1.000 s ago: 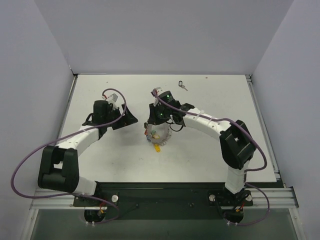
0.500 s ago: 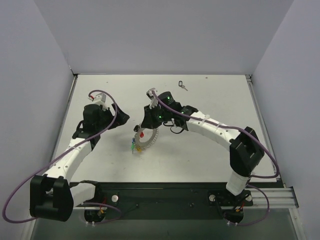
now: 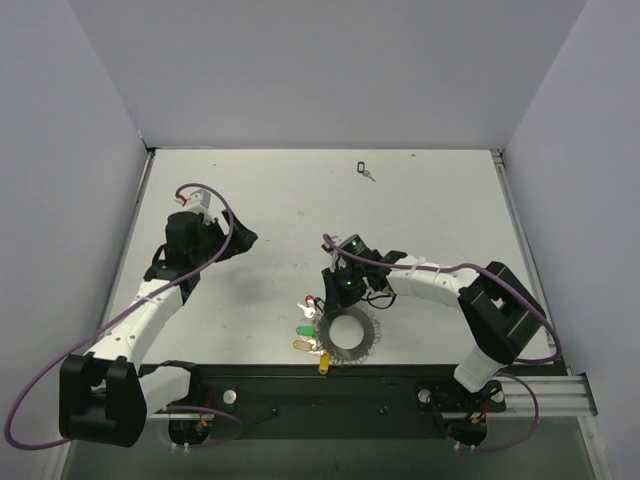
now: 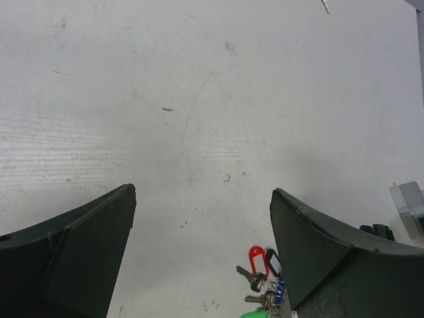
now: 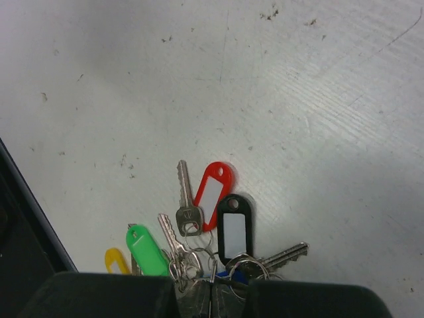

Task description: Put the keys on the keyring

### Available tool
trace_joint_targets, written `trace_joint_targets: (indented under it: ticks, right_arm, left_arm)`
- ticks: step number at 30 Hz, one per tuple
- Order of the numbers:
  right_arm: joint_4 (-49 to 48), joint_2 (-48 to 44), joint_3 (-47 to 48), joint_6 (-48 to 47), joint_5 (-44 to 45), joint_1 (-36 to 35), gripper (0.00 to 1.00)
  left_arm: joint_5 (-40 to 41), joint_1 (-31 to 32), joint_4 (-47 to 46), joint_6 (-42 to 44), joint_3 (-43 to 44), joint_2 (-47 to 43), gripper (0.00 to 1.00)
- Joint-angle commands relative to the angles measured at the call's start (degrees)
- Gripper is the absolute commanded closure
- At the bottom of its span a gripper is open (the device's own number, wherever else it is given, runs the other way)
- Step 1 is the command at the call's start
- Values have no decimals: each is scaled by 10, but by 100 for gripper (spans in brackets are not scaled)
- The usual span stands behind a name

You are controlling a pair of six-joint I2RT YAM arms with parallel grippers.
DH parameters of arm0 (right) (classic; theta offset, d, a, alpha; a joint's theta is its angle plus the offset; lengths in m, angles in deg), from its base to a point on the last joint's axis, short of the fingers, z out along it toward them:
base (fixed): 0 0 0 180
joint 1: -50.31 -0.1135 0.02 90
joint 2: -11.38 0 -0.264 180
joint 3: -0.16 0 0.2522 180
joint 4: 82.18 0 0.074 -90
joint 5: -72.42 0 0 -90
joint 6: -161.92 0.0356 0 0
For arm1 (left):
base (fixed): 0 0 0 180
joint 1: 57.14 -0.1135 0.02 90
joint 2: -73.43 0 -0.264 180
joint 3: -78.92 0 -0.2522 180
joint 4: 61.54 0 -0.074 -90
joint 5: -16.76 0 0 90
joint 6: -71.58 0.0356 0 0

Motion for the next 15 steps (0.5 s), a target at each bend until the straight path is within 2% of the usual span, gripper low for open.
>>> trace_joint_targets:
  ticks: [1, 9, 15]
  right_arm:
    - [-17, -44, 10, 7, 11, 2, 100]
    - [-4, -31, 134, -7, 12, 1, 100]
    - [-3, -54, 151, -12, 16, 1, 100]
  left_arm:
    - [-10, -3, -23, -11, -3, -2, 8]
    - [-10, -3, -19, -13, 2, -12, 8]
    - [-6, -3, -14, -12, 1, -20, 8]
